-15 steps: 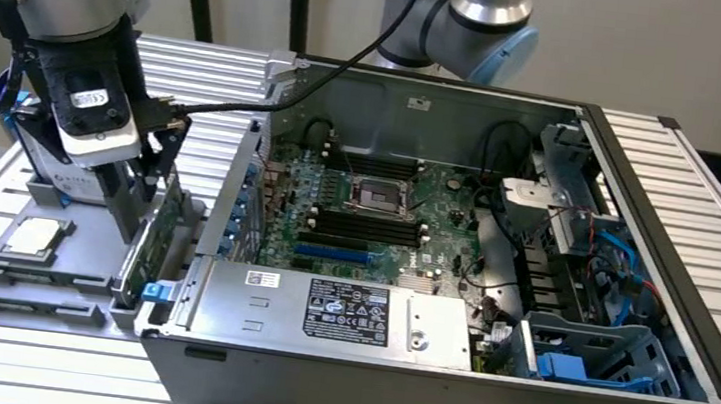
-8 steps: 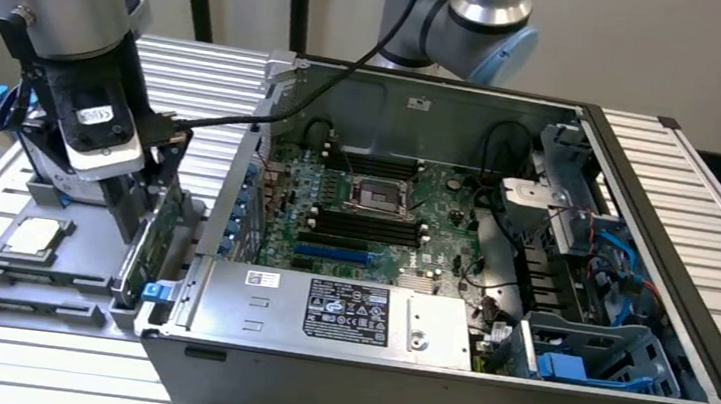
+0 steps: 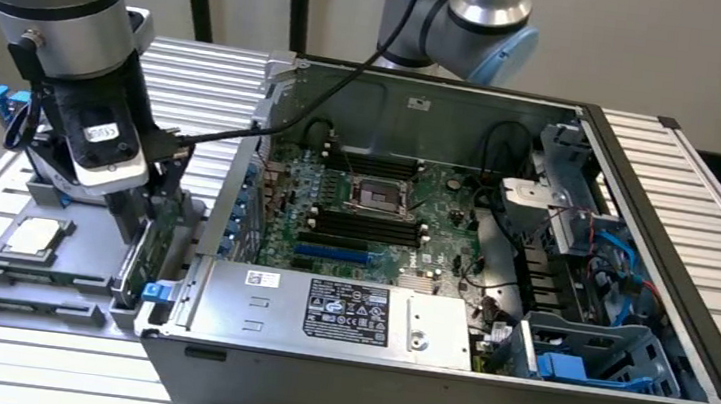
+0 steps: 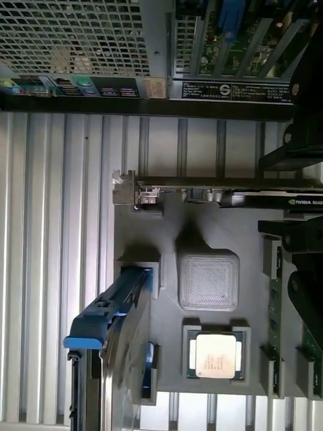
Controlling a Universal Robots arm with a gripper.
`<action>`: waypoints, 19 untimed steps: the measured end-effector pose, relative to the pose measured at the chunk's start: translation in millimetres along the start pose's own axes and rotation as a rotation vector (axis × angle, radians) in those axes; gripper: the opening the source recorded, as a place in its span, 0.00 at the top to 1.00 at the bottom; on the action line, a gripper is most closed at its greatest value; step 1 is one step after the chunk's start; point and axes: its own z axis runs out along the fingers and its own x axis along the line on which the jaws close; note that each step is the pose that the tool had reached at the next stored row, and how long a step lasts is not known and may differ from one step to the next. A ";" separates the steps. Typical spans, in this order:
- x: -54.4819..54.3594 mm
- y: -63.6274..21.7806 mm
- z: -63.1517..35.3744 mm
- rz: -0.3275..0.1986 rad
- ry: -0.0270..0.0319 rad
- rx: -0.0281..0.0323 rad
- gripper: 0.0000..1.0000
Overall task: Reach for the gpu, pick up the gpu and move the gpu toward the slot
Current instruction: 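Pick up the gpu and move the gpu toward the slot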
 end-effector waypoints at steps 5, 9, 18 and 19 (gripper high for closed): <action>0.0 -0.3 9.1 0.000 0.0000 0.0000 0.58; 0.1 -0.4 16.3 0.000 0.0001 0.0001 0.58; 0.1 -0.9 32.6 0.000 0.0001 0.0001 0.58; 0.1 -0.9 34.5 0.000 0.0001 0.0001 0.58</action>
